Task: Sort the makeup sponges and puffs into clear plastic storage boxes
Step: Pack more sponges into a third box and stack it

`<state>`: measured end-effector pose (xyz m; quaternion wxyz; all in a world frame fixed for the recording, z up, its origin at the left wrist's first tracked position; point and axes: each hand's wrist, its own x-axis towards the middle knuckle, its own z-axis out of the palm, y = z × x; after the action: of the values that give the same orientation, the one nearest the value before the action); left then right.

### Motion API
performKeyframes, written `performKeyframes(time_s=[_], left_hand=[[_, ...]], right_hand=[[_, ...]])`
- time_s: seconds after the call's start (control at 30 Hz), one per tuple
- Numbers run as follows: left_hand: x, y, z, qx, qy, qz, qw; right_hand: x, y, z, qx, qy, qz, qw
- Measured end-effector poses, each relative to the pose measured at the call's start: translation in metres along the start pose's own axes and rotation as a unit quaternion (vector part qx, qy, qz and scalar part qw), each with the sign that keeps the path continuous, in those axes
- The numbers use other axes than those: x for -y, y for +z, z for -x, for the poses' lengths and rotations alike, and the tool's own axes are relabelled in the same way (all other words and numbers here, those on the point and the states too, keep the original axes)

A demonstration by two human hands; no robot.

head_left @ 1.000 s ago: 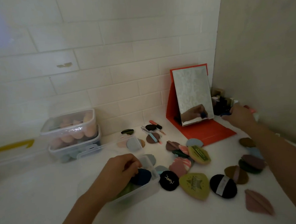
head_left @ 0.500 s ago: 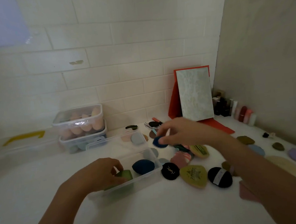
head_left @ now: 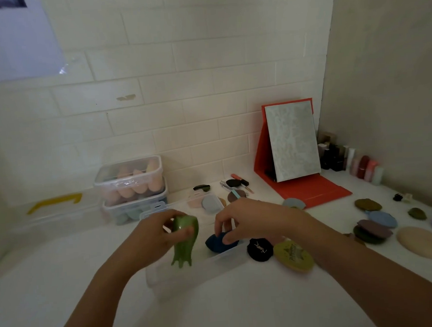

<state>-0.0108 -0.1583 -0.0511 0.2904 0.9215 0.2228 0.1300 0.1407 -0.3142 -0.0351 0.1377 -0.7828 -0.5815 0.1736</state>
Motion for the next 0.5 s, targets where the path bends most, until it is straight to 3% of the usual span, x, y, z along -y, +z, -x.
performKeyframes(time_s=[0.1,0.27,0.4,0.5], left_hand=[[0.005,0.000,0.001,-0.022,-0.036,0.085,0.995],[0.012,0.012,0.006,0.059,-0.120,0.163,0.977],[0.005,0.015,0.005,0.118,-0.155,0.158,0.968],[0.001,0.013,0.005,0.192,-0.146,0.069,0.968]], right_hand=[[0.001,0.002,0.001,0.010,-0.001,0.027,1.000],[0.000,0.008,-0.001,-0.002,-0.015,0.089,0.996],[-0.001,0.010,-0.006,-0.012,-0.017,0.101,0.995],[-0.003,0.010,-0.009,-0.028,-0.013,0.102,0.994]])
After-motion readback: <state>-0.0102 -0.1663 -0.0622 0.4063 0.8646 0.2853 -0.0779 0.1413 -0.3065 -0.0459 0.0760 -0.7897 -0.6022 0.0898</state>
